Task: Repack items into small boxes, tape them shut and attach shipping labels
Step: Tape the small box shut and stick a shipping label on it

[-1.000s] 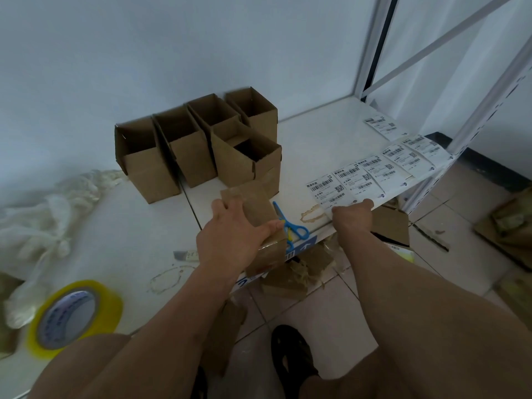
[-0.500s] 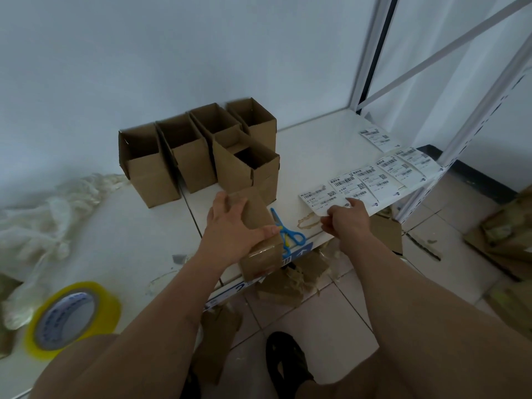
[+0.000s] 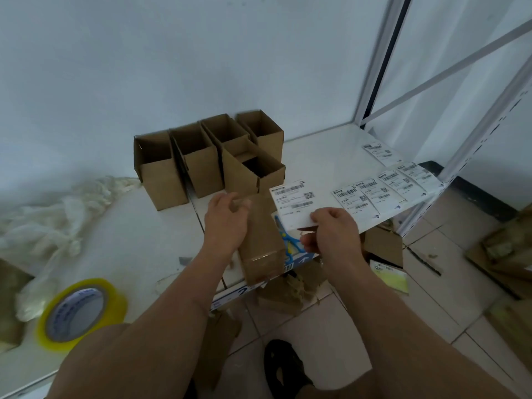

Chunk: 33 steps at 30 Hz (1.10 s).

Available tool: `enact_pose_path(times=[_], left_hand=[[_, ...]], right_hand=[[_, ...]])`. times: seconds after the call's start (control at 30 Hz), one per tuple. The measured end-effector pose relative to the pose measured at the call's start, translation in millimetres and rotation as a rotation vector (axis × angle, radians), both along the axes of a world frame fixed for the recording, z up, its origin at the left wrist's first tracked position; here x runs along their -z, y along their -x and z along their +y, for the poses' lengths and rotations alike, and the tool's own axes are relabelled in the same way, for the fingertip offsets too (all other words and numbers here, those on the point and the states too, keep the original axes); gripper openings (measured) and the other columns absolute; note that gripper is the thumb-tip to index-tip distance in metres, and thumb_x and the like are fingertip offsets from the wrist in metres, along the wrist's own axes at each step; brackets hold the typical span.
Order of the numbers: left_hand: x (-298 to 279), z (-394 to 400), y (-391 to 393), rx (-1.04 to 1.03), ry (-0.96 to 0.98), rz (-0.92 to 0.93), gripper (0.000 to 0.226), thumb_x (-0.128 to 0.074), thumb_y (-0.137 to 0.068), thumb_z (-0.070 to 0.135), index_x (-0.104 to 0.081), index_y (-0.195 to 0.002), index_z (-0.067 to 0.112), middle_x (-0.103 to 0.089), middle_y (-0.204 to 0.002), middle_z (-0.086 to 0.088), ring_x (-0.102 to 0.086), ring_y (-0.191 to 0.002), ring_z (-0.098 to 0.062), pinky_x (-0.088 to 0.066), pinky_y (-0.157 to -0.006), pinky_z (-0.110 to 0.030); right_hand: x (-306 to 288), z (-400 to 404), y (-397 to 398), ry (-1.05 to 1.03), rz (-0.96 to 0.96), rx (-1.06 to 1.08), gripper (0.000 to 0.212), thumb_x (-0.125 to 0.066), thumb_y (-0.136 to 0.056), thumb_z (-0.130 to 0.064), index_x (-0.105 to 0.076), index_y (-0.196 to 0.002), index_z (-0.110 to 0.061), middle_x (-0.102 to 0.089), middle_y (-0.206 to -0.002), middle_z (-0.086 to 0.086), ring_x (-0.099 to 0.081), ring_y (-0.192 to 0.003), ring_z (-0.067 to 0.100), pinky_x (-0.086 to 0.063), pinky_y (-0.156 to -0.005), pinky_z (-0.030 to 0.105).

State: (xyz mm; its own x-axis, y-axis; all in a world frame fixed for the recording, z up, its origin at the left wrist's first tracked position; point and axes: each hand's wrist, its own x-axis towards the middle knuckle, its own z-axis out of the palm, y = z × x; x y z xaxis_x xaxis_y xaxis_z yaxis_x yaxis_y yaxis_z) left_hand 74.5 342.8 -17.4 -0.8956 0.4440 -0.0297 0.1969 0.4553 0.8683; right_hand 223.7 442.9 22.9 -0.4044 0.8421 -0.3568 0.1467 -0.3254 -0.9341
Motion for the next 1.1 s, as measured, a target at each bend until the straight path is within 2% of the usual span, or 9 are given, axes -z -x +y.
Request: enact_pose_path(times=[0.1, 0.2, 0.33, 0.43, 0.5, 0.63, 0.93, 1.0, 1.1], left_hand=[[-7.7, -1.3, -3.0, -0.064, -0.086, -0.14, 0.041, -0.043, -0.102, 0.042, -0.05, -0.139, 0.026, -0.048, -0.142, 0.003, -0.045, -0.126, -0.016, -0.036, -0.107, -0.033], [-15.2, -3.8, -2.4, -0.112, -0.196, -0.309, 0.041, -0.036, -0.104, 0.045, -0.055, -0.133, 0.024, -0.054, -0.12, 0.007, -0.049, -0.107, -0.011, -0.038, -0.097, -0.032], [-18.3, -8.1, 0.4, -0.127, -0.272, -0.397, 0.041, -0.028, -0.104, 0.052, -0.059, -0.099, 0.026, -0.053, -0.089, 0.014, -0.046, -0.08, 0.001, -0.034, -0.078, -0.022], [-16.2, -9.5, 2.3, -0.123, -0.305, -0.399, 0.053, -0.024, -0.102, 0.058, -0.059, -0.121, 0.023, -0.052, -0.09, 0.017, -0.047, -0.085, -0.001, -0.032, -0.087, -0.029], [-15.6, -9.8, 3.7, -0.13, -0.305, -0.386, 0.055, -0.022, -0.101, 0.06, -0.057, -0.123, 0.023, -0.051, -0.089, 0.018, -0.046, -0.083, 0.001, -0.032, -0.087, -0.032], [-14.3, -12.6, 5.6, -0.096, -0.276, -0.358, 0.049, -0.02, -0.102, 0.058, -0.054, -0.103, 0.023, -0.05, -0.082, 0.014, -0.047, -0.076, -0.001, -0.036, -0.066, -0.023], [-8.2, -13.6, 13.0, -0.066, -0.258, -0.314, 0.038, -0.027, -0.104, 0.051, -0.051, -0.084, 0.03, -0.051, -0.078, 0.013, -0.045, -0.071, 0.002, -0.033, -0.063, -0.018], [-7.5, -12.7, 14.4, -0.068, -0.24, -0.307, 0.033, -0.031, -0.105, 0.047, -0.054, -0.091, 0.028, -0.053, -0.08, 0.013, -0.046, -0.072, 0.002, -0.033, -0.062, -0.017], [-4.6, -12.3, 15.5, -0.053, -0.185, -0.278, 0.03, -0.036, -0.104, 0.042, -0.057, -0.119, 0.025, -0.058, -0.093, 0.012, -0.05, -0.081, 0.003, -0.034, -0.065, -0.018]], right_hand=[[0.0, -16.2, 2.4, 0.017, 0.008, -0.125, 0.012, -0.053, -0.098, -0.018, -0.056, -0.109, -0.014, -0.07, -0.095, 0.009, -0.058, -0.045, 0.009, -0.052, -0.049, 0.024], [-1.2, -23.1, 3.6, 0.028, -0.012, -0.221, 0.012, -0.055, -0.098, -0.021, -0.058, -0.109, -0.015, -0.071, -0.094, 0.008, -0.057, -0.047, 0.009, -0.054, -0.052, 0.026], [-2.1, -26.4, 7.4, 0.004, -0.053, -0.299, 0.013, -0.055, -0.099, -0.023, -0.058, -0.108, -0.016, -0.071, -0.097, 0.006, -0.057, -0.047, 0.011, -0.052, -0.051, 0.025], [-0.8, -29.9, 13.5, 0.002, -0.08, -0.323, 0.013, -0.054, -0.1, -0.026, -0.058, -0.108, -0.016, -0.071, -0.098, 0.005, -0.058, -0.045, 0.012, -0.049, -0.048, 0.024], [0.4, -33.1, 17.8, 0.014, -0.082, -0.339, 0.014, -0.053, -0.1, -0.026, -0.058, -0.108, -0.017, -0.072, -0.097, 0.005, -0.057, -0.045, 0.013, -0.048, -0.046, 0.024], [3.8, -37.6, 24.1, -0.028, -0.114, -0.377, 0.015, -0.051, -0.1, -0.026, -0.056, -0.112, -0.018, -0.071, -0.102, 0.004, -0.058, -0.045, 0.012, -0.047, -0.046, 0.022], [8.1, -33.6, 31.6, -0.047, -0.214, -0.363, 0.008, -0.05, -0.101, -0.023, -0.054, -0.102, -0.017, -0.071, -0.096, 0.005, -0.063, -0.048, 0.015, -0.051, -0.05, 0.028], [9.5, -33.2, 32.7, -0.051, -0.225, -0.365, 0.008, -0.05, -0.101, -0.022, -0.054, -0.103, -0.015, -0.072, -0.095, 0.007, -0.064, -0.048, 0.016, -0.051, -0.05, 0.029], [9.7, -32.4, 33.0, -0.057, -0.244, -0.366, 0.008, -0.049, -0.101, -0.019, -0.053, -0.103, -0.013, -0.072, -0.093, 0.009, -0.065, -0.048, 0.018, -0.05, -0.049, 0.029]])
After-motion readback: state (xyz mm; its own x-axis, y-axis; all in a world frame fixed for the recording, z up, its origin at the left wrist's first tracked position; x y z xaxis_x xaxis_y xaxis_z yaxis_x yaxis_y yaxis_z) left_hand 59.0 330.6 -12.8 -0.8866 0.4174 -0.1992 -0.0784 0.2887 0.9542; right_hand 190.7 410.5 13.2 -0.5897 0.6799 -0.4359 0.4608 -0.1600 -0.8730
